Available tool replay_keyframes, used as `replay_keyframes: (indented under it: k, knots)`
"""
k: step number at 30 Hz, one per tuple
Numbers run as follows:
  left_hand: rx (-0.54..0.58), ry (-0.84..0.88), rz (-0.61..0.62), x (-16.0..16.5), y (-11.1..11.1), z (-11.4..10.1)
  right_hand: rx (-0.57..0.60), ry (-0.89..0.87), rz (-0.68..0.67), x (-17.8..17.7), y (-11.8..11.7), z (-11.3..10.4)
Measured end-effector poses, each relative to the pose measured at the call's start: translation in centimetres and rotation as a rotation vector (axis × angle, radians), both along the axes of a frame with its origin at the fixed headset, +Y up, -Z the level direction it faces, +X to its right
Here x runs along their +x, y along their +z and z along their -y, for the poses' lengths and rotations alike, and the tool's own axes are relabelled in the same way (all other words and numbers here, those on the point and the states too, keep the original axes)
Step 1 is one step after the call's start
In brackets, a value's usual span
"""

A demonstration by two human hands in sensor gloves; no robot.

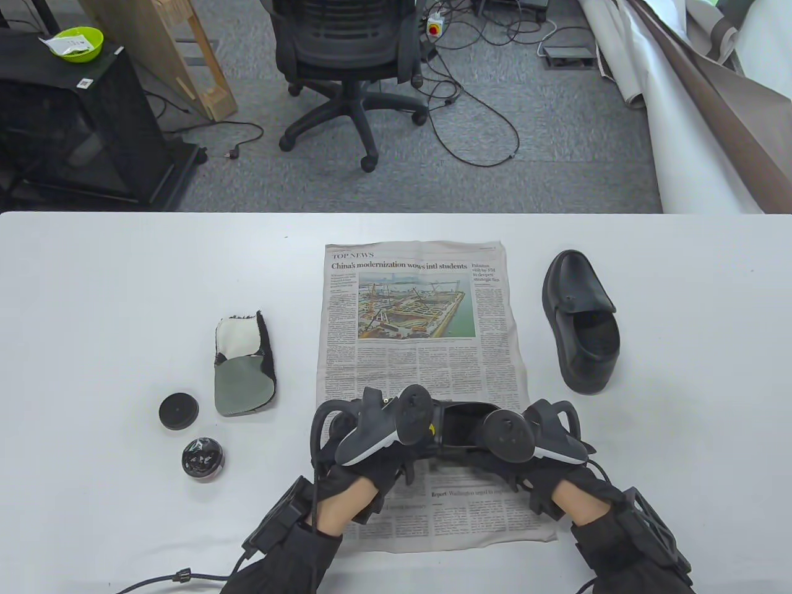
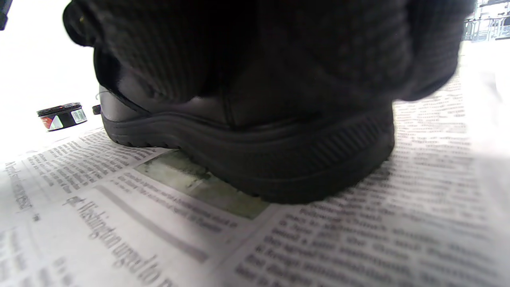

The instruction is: Dip and apply built-in sponge shoe polish on shoes

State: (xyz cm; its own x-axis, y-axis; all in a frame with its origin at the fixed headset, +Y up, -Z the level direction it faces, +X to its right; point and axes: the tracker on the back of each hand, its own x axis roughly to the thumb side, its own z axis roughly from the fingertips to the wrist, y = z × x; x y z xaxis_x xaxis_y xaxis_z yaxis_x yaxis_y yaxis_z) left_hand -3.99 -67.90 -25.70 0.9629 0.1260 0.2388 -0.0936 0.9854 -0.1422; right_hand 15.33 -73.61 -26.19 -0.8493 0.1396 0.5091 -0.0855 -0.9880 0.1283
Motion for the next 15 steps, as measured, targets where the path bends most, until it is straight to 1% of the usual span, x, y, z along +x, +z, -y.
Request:
replay_keyframes:
  k: [3,7,9,12,15]
  knots:
    - [0.065,-0.01,-0.019,1.1,-0.8,0.1,-0.004,-0.003,-0.007,0.0,0.0,0.0]
    - [0.063,-0.034,-0.035,1.9,-2.0,0.7,-0.006,-0.003,-0.013,0.0,-0.1,0.0]
    - [0.074,-0.054,-0.046,1.9,-2.4,0.7,-0.004,-0.003,-0.013,0.0,-0.1,0.0]
    - [0.087,-0.135,-0.079,1.4,-3.3,1.0,-0.001,-0.003,-0.014,0.0,-0.1,0.0]
    - [0.037,-0.124,-0.116,0.2,-3.9,1.5,0.003,-0.001,-0.011,0.0,0.0,0.0]
